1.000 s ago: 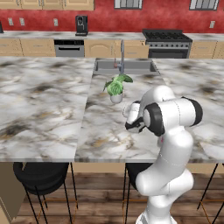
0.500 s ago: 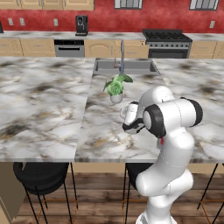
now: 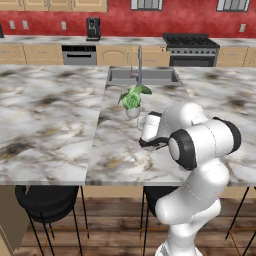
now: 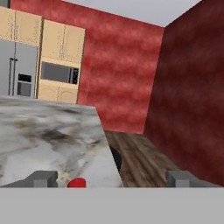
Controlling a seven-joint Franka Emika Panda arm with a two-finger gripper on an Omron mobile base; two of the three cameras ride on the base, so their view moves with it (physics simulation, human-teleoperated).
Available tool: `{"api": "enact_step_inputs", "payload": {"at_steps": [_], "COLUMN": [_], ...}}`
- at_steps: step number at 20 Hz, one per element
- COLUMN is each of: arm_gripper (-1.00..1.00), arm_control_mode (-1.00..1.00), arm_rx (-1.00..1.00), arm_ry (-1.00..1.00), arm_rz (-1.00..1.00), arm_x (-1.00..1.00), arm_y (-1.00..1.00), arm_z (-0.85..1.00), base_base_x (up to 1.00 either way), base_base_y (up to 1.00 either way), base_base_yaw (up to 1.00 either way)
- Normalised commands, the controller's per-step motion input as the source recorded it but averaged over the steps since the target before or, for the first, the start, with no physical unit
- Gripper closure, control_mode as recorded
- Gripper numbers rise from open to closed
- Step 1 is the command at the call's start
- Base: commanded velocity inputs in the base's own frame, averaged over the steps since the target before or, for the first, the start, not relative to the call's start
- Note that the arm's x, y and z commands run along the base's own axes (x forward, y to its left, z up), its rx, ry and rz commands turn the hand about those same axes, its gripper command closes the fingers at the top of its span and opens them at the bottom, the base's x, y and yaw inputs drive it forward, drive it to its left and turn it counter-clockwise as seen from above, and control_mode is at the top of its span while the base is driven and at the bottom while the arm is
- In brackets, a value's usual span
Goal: Take a straw from the drawer in front and place it inside the glass cup on the dining counter.
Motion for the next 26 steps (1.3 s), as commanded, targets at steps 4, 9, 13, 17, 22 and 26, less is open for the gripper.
{"api": "enact_step_inputs", "payload": {"at_steps": [4,9,13,17,22,26], "arm_gripper": [-1.0,-1.0,-1.0,-1.0,-1.0,-1.0], "arm_control_mode": [-1.0,-1.0,-1.0,-1.0,-1.0,-1.0], "arm_rx": [-0.02,0.0,0.06,0.08,0.15,0.18], "arm_ry": [-0.09,-0.09,-0.08,-0.07,0.0,0.0], "arm_rz": [0.0,0.0,0.01,0.08,0.11,0.19], "arm_x": [-0.35,-0.48,-0.66,-0.39,-0.13,-0.15], "arm_y": [0.29,0.42,0.59,0.88,0.47,0.08], "arm_z": [0.78,0.36,0.15,0.15,0.45,0.33], "base_base_x": [0.0,0.0,0.0,0.0,0.0,0.0], "base_base_y": [0.0,0.0,0.0,0.0,0.0,0.0], "base_base_yaw": [0.0,0.0,0.0,0.0,0.0,0.0]}}
